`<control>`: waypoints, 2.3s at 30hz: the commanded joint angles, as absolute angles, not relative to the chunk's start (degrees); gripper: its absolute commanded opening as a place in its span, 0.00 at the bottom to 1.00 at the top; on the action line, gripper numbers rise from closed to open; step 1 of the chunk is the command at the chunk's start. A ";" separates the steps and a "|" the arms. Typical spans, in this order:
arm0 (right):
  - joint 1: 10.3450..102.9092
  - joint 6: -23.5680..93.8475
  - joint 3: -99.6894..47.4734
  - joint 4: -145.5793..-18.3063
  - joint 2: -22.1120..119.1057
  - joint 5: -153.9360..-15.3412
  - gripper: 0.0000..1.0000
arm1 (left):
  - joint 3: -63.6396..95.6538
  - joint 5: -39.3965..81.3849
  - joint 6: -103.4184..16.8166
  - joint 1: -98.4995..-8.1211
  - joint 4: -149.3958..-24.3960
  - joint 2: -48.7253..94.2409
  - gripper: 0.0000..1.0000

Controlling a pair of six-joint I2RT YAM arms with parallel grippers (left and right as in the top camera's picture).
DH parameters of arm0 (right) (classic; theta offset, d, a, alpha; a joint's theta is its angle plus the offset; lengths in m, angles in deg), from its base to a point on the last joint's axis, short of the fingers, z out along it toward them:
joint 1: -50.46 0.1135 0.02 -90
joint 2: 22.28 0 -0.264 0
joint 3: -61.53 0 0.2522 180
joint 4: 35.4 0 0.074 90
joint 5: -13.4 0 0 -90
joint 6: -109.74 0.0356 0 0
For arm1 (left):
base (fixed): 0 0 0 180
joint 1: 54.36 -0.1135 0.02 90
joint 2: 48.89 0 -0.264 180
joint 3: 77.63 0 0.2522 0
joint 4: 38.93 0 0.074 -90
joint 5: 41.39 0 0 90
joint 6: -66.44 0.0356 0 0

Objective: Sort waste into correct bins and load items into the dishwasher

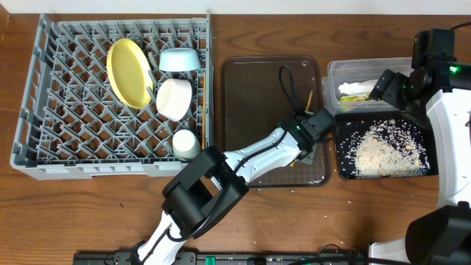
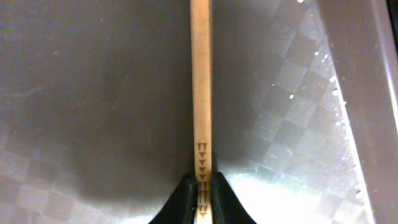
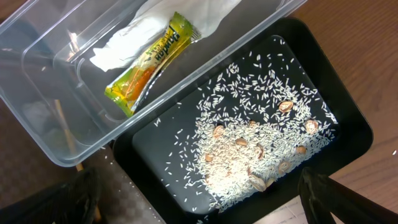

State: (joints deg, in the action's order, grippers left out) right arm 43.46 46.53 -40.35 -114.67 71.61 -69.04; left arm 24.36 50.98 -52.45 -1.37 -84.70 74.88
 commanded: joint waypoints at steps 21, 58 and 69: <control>43.26 47.58 -41.05 -114.76 70.85 -68.28 0.99 | 25.86 53.87 -45.67 -13.39 -101.75 52.73 0.08; 43.31 47.58 -41.05 -114.76 70.85 -68.26 0.99 | 25.36 57.84 -39.64 -35.81 -110.47 41.37 0.36; 43.31 47.58 -41.05 -114.74 70.85 -68.26 0.99 | 22.74 57.89 -45.61 -31.99 -128.28 13.28 0.80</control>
State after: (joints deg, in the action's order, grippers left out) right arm 43.46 46.53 -40.35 -114.70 71.61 -69.04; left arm 24.95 57.98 -43.36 -33.74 -127.12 17.24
